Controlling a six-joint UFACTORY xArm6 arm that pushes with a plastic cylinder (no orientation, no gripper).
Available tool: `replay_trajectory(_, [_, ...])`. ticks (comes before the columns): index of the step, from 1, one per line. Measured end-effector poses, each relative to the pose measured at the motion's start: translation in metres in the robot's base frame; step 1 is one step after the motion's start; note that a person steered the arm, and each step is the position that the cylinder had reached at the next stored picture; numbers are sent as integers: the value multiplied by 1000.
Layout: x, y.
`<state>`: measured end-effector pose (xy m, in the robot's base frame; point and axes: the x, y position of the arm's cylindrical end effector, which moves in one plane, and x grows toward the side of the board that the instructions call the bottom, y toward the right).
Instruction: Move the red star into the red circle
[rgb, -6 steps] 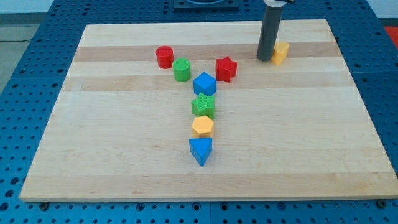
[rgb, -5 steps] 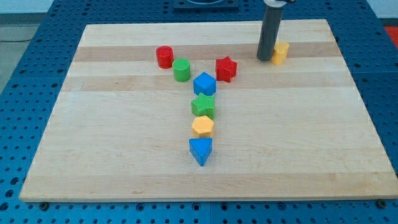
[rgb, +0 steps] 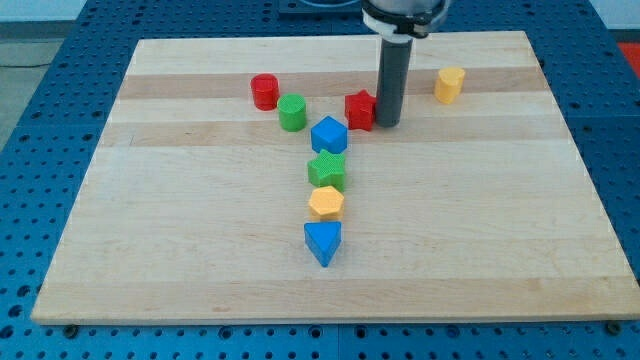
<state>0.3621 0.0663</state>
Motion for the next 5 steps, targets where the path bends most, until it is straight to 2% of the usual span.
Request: replay_trajectory(5, [-23, -108])
